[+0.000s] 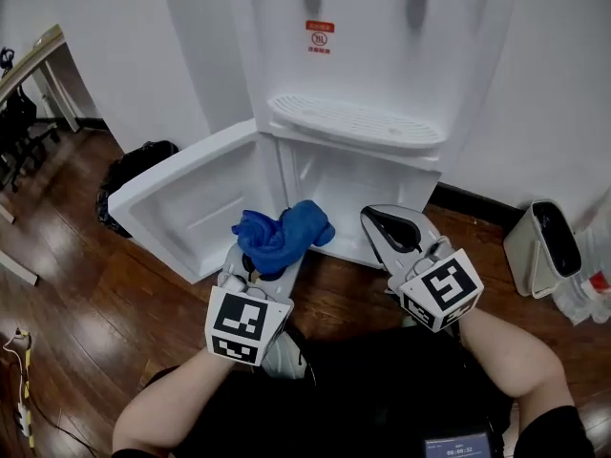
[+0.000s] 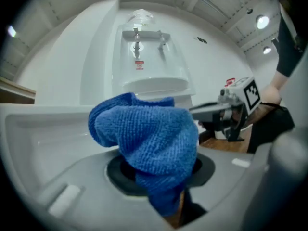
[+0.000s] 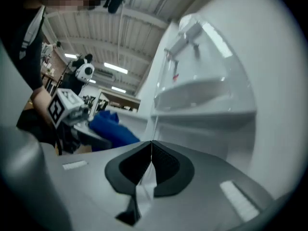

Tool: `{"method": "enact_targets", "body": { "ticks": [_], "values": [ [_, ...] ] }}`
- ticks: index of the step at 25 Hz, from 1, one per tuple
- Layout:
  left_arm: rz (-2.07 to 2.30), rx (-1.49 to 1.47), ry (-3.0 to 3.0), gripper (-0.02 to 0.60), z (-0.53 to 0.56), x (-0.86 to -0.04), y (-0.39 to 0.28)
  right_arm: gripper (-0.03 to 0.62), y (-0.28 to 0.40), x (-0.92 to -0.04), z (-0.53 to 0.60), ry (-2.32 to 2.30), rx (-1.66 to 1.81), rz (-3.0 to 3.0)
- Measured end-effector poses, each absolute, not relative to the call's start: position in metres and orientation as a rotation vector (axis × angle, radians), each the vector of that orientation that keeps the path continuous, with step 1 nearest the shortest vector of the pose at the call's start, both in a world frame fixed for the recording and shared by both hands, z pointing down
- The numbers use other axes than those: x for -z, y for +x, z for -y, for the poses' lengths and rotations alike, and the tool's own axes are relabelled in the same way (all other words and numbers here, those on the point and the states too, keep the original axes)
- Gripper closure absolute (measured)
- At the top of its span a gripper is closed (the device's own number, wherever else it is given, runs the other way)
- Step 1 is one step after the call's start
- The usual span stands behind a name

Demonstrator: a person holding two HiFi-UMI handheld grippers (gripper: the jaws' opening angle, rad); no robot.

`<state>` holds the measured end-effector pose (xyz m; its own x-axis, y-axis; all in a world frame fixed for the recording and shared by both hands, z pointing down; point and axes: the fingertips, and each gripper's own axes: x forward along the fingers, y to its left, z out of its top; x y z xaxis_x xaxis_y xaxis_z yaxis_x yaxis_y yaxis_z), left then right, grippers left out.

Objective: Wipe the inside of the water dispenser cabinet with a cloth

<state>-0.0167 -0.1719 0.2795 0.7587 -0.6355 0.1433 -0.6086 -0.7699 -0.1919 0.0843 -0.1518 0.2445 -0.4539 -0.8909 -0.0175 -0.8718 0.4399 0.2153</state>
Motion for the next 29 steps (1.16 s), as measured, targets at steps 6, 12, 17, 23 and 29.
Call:
{"method": "enact_targets", "body": {
  "ticks": [6, 12, 17, 23, 29],
  "values": [
    [-0.888, 0.299, -2.809, 0.436, 0.154, -0.277, -0.003, 0.588, 0.084, -0.288, 0.171, 1.532, 0.11, 2.545],
    [-0.907, 0.303, -2.81, 0.436, 0.154, -0.282, -0.004, 0.588, 0.086, -0.285, 0.168, 1.542, 0.135, 2.53],
    [-0.968, 0.318, -2.845, 0.436, 0.163, -0.289, -0.009, 0.588, 0.083, -0.286, 0.167, 1.516, 0.134, 2.54],
    [-0.961, 0.34, -2.842, 0.436, 0.163, -0.294, -0.005, 0.588, 0.081, -0.286, 0.166, 1.498, 0.138, 2.545],
    [-0.971, 0.344, -2.84, 0.436, 0.164, -0.294, -0.009, 0.588, 0.076, -0.284, 0.166, 1.483, 0.148, 2.558]
  ]
}}
